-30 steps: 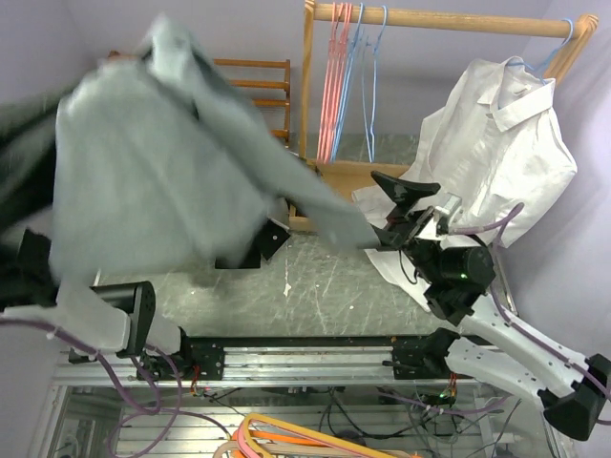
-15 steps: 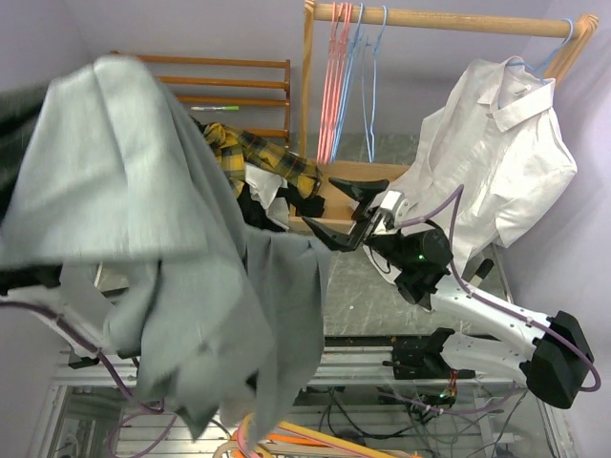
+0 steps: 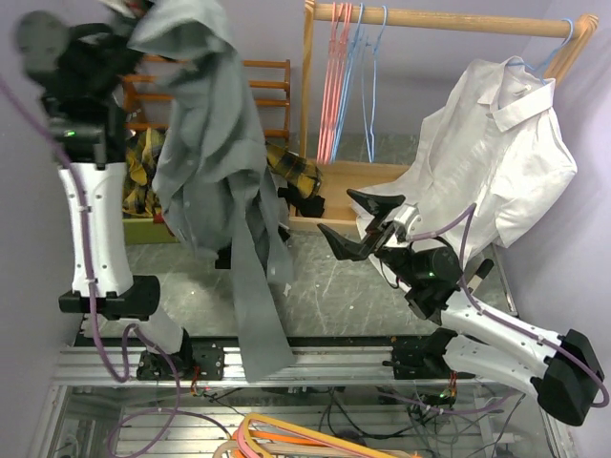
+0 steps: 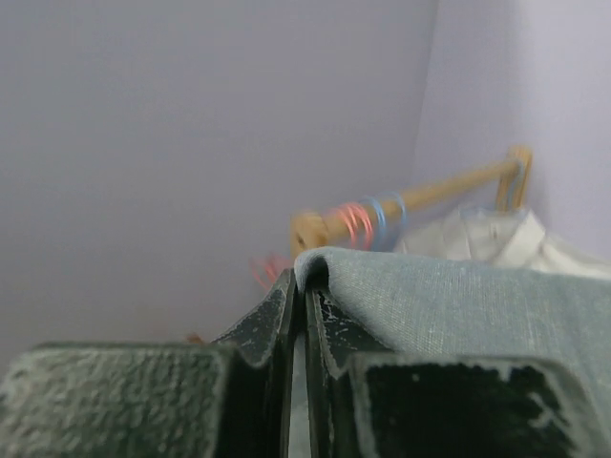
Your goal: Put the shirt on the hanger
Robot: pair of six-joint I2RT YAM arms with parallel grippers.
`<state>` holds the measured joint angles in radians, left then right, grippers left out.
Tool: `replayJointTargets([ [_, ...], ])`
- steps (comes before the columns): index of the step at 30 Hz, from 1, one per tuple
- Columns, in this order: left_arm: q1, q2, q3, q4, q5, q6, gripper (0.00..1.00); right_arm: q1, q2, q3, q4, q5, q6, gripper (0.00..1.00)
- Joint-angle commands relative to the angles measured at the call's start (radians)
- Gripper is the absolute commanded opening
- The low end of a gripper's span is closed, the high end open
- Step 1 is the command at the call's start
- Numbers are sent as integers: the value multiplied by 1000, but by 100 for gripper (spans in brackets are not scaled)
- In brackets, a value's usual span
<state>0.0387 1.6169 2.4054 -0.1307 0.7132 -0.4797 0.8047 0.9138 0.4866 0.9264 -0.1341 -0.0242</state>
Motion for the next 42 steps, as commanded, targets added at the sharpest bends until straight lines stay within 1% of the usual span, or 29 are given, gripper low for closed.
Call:
replayJointTargets([
  [1, -281, -35, -73, -364, -290, 457, 15, 6, -30, -1, -77, 9, -4, 100],
  [3, -353, -44, -153, -411, -316, 523, 15, 6, -67, 4, -131, 31, -6, 100],
  [5, -397, -43, -186, -500, -277, 598, 15, 6, -145, 1, -196, 60, 9, 100],
  [8, -456, -78, -276, -635, -233, 737, 14, 6, -319, -4, -339, 123, 43, 100],
  [12, -512, -195, -489, -716, -219, 927, 14, 7, -567, 24, -583, 227, 69, 100],
  [14, -542, -196, -524, -815, -204, 1025, 14, 6, -667, 53, -694, 278, 89, 100],
  [16, -619, -177, -563, -916, -236, 1122, 15, 5, -728, 79, -798, 344, 113, 100],
  [17, -680, -168, -602, -933, -295, 1145, 15, 4, -755, 88, -826, 381, 129, 100],
  [19, -816, -150, -708, -896, -452, 1159, 15, 5, -795, 91, -861, 414, 149, 100],
  [20, -870, -139, -773, -847, -514, 1153, 15, 5, -802, 90, -875, 411, 149, 100],
  [21, -904, -134, -800, -791, -555, 1140, 16, 5, -799, 90, -890, 411, 148, 100],
  [23, -928, -86, -809, -706, -572, 1103, 17, 4, -765, 95, -914, 425, 159, 100],
  [25, -929, -41, -758, -660, -597, 1060, 21, 1, -717, 107, -929, 454, 171, 100],
  [26, -929, -28, -736, -643, -621, 1043, 25, 1, -697, 114, -933, 467, 172, 100],
  [27, -930, -25, -722, -619, -648, 1021, 46, 2, -682, 119, -933, 479, 174, 100],
  [28, -929, -25, -709, -608, -677, 1005, 93, 1, -672, 122, -929, 496, 175, 100],
  [29, -926, -31, -695, -622, -691, 1007, 98, 1, -664, 126, -925, 504, 170, 100],
  [30, -918, -46, -681, -648, -690, 1008, 97, 1, -656, 127, -919, 513, 163, 100],
  [31, -894, -70, -676, -669, -655, 1002, 97, 1, -644, 129, -914, 522, 157, 100],
  [32, -842, -109, -673, -698, -580, 1002, 97, 1, -620, 136, -916, 532, 145, 100],
  [33, -769, -152, -671, -731, -426, 995, 97, 2, -584, 149, -928, 573, 136, 100],
  [34, -664, -201, -672, -752, -301, 986, 97, 1, -539, 167, -952, 627, 136, 100],
  [35, -518, -242, -678, -777, -215, 989, 97, 1, -491, 181, -972, 676, 137, 100],
  [36, -426, -289, -687, -817, -138, 1021, 97, 1, -438, 186, -974, 686, 123, 100],
  [37, -352, -336, -704, -863, -99, 1065, 97, 1, -399, 183, -961, 647, 96, 100],
  [38, -309, -378, -730, -908, -90, 1100, 97, 1, -362, 177, -946, 556, 70, 100],
  [39, -286, -423, -772, -948, -102, 1127, 97, 3, -321, 175, -932, 427, 53, 100],
  [41, -263, -519, -880, -942, -167, 1092, 97, 8, -198, 188, -912, 171, 51, 100],
  [42, -245, -567, -940, -911, -205, 1058, 97, 23, -137, 195, -887, 89, 45, 100],
])
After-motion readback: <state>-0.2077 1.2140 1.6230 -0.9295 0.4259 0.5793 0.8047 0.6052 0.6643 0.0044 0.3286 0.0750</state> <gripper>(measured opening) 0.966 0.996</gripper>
